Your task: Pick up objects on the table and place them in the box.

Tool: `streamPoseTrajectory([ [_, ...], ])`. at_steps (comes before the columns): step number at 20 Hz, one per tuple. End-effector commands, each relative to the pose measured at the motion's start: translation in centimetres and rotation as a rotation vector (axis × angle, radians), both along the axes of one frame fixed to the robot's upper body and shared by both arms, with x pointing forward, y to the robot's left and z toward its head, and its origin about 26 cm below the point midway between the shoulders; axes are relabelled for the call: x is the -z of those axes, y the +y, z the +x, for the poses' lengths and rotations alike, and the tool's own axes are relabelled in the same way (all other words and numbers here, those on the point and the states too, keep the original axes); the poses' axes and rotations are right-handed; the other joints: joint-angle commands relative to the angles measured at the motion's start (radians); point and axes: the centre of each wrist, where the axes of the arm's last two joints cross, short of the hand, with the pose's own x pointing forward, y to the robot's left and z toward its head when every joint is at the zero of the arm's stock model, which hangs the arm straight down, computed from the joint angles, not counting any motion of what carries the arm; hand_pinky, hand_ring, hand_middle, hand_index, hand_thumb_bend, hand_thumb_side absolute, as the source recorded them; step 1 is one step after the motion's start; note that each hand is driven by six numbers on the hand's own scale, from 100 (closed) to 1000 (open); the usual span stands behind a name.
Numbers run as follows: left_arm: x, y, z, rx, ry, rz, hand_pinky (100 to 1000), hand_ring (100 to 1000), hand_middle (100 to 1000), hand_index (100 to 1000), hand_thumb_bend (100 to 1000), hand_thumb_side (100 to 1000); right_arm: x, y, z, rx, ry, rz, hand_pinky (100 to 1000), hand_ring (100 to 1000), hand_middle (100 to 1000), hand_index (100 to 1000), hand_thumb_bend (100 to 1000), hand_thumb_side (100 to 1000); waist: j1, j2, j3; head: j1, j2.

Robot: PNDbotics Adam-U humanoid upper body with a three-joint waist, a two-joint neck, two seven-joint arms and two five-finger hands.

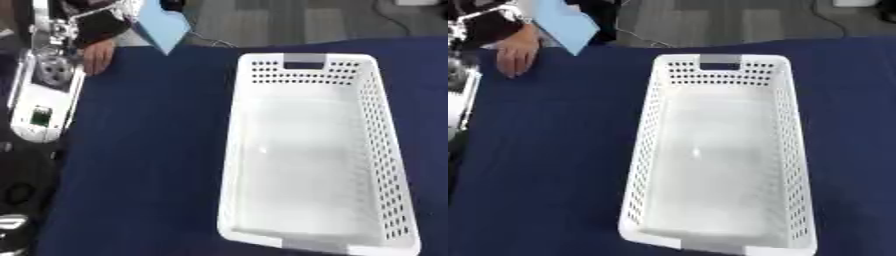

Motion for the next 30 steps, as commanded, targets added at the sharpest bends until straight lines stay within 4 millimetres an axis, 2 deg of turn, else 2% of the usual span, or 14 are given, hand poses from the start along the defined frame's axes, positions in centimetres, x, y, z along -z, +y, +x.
streamPoseTrajectory([
  [1,-1.0,-1.6,0.0,0.127,0.006,-0.008,100,100,100,100,100,100,-0.6,-0.1,-0.2,-0.014,-0.018,-0.014,801,739,785,874,100,802,0.001,-0.023,-0.003,0.012,-0.001],
  [10,-0.4,-5.5,1.6,0.427,0.148,0.061,100,100,100,100,100,100,-0.8,0.1,-0.1,-0.033,-0.014,-0.019,799,739,785,872,100,803,0.009,-0.027,-0.017,0.005,-0.011],
  [15,0.6,-6.6,2.4,0.516,0.219,0.083,100,100,100,100,100,100,-1.0,0.2,-0.1,-0.045,-0.013,-0.024,799,739,785,872,100,803,0.016,-0.026,-0.026,0.004,-0.006],
  [19,0.7,-7.4,2.7,0.544,0.209,0.131,100,100,100,100,100,100,-1.4,0.6,0.0,-0.067,-0.016,-0.022,796,738,783,868,100,804,0.021,-0.023,-0.042,0.005,-0.003],
  [27,0.5,-7.6,2.9,0.487,0.121,0.186,100,116,100,100,100,110,-2.4,1.7,0.3,-0.142,-0.017,-0.017,791,735,781,863,100,805,0.031,-0.013,-0.090,0.006,0.005],
  [28,0.5,-7.6,3.0,0.485,0.114,0.207,100,274,232,244,100,179,-2.4,1.7,0.4,-0.146,-0.016,-0.018,791,736,781,864,100,805,0.032,-0.012,-0.092,0.007,0.006],
  [29,0.4,-7.7,3.0,0.486,0.107,0.272,128,462,426,419,100,205,-2.4,1.7,0.4,-0.148,-0.015,-0.019,792,736,782,864,100,805,0.033,-0.012,-0.093,0.009,0.009],
  [30,0.4,-7.7,3.1,0.489,0.104,0.335,337,589,549,564,100,301,-2.4,1.7,0.4,-0.149,-0.014,-0.021,792,736,782,865,100,804,0.034,-0.012,-0.093,0.010,0.011],
])
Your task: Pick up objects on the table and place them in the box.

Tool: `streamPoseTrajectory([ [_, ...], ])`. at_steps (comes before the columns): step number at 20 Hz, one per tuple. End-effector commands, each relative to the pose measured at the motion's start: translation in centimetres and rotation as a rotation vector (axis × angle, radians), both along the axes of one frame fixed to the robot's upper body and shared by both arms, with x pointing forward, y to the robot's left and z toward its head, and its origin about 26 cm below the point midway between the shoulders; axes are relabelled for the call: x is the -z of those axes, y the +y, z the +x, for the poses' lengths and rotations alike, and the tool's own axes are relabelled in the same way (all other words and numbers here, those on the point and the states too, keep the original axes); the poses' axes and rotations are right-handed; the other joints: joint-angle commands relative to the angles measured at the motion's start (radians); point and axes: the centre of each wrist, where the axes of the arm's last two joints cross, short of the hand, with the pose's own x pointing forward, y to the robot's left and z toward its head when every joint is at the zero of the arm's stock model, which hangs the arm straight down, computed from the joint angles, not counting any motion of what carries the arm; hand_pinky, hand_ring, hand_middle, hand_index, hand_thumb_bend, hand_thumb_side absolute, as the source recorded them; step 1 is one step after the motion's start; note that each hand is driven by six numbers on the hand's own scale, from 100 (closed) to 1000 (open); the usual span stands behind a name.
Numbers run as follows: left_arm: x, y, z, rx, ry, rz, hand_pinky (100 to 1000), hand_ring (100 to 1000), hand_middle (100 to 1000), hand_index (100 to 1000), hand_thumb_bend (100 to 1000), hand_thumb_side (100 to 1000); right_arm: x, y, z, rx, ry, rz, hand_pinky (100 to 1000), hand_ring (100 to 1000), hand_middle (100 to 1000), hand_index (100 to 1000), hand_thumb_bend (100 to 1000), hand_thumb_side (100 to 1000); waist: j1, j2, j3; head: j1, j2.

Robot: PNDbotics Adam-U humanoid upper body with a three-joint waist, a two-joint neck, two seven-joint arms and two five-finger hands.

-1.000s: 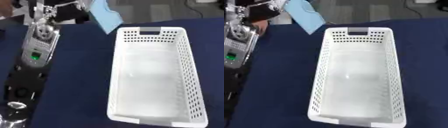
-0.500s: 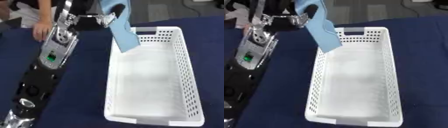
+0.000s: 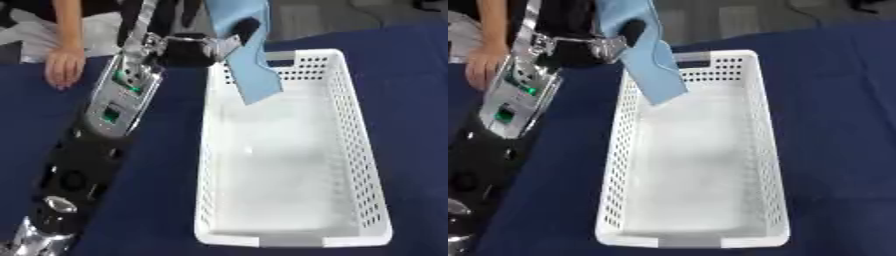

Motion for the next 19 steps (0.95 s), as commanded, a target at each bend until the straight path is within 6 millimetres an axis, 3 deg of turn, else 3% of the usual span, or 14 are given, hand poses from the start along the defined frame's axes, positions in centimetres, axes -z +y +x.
streamPoseTrajectory([
  [1,-1.2,0.0,0.0,0.021,-0.089,0.165,490,687,667,689,100,363,-0.7,0.1,-0.2,-0.014,-0.017,-0.010,793,736,782,866,100,804,-0.002,-0.012,-0.001,0.010,0.013],
  [2,-1.3,0.1,0.1,0.031,-0.105,0.207,616,787,753,772,223,402,-0.7,0.1,-0.2,-0.014,-0.017,-0.011,793,736,782,866,100,804,-0.002,-0.011,-0.001,0.012,0.014],
  [5,-1.4,0.5,0.4,0.046,-0.141,0.269,768,896,844,866,404,450,-0.8,0.1,-0.2,-0.012,-0.021,-0.014,794,737,782,868,100,804,-0.001,-0.007,-0.001,0.014,0.019],
  [13,-1.6,1.0,0.4,0.015,-0.191,0.272,778,889,848,872,531,387,-0.7,0.1,-0.2,0.000,-0.029,-0.021,798,738,783,873,100,803,-0.001,0.004,0.005,0.024,0.032],
  [16,-1.5,0.9,0.4,0.009,-0.199,0.255,777,890,849,869,501,397,-0.7,0.2,-0.2,0.002,-0.031,-0.023,798,739,783,874,100,802,0.000,0.006,0.006,0.023,0.032],
  [18,-1.2,0.9,0.5,0.007,-0.196,0.234,768,887,845,862,245,395,-0.7,0.2,-0.2,0.003,-0.032,-0.024,799,739,784,875,100,803,0.000,0.007,0.007,0.022,0.033],
  [19,-1.1,0.9,0.5,0.012,-0.193,0.200,567,704,650,691,110,275,-0.7,0.2,-0.2,0.004,-0.033,-0.024,799,739,784,876,100,803,0.000,0.008,0.008,0.022,0.033],
])
